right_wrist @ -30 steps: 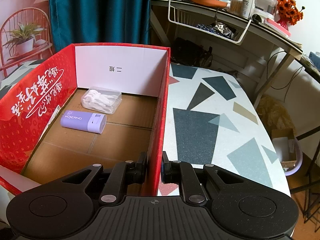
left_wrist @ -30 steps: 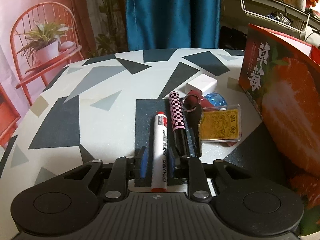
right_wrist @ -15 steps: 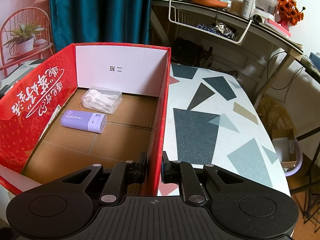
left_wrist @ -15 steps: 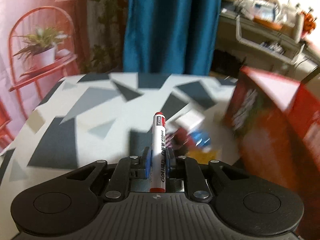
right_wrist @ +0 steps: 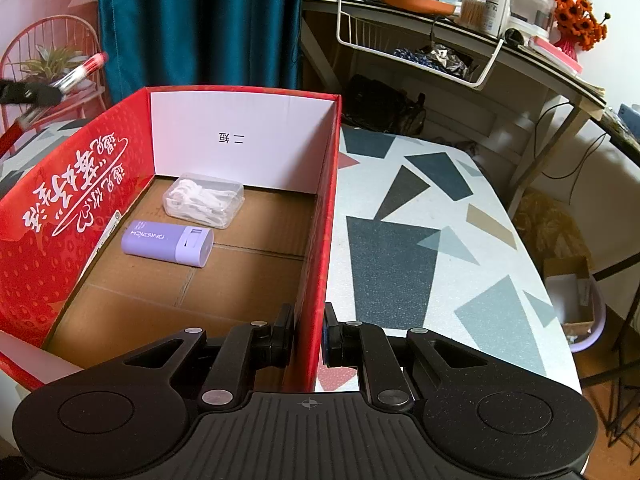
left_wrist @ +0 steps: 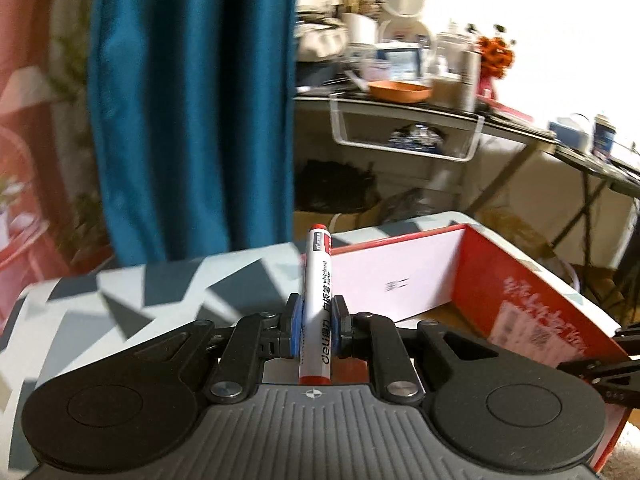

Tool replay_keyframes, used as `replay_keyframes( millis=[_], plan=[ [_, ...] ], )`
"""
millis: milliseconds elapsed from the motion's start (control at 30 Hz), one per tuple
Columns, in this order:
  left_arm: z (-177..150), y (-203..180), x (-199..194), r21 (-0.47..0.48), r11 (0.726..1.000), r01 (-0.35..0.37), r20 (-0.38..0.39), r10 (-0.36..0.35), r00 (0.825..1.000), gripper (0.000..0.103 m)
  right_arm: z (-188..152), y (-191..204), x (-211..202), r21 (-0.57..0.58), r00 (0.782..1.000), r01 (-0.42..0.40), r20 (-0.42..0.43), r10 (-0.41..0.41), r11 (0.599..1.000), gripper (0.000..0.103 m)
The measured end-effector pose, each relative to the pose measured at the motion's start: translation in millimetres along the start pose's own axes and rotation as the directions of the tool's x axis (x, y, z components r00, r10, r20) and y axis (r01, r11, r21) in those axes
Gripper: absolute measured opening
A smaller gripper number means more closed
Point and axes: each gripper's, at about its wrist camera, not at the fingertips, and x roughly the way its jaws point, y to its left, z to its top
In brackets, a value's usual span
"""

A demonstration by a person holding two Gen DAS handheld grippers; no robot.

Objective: Organize rigid objects
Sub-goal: 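Carry the marker into the red box and open the left gripper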

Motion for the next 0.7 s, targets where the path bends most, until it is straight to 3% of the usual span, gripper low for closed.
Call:
replay_keyframes(
  millis=[333, 700],
  plan=[
    [2.7, -39.6, 34.0, 0.090, 0.993, 0.078, -0.017, -0.076, 0.997, 0.016, 0.8, -0.5, 0.0, -0.011, 1.000, 0.000, 0.000, 0.000, 1.000, 0.013],
    [-7.8, -49.5, 62.2, 0.147, 0.987, 0.061, -0.089, -0.048, 0.995, 0.017, 0.9, 0.3, -0.1, -0.018, 1.000, -0.006, -0.004, 0.006, 1.000, 0.013]
  ],
)
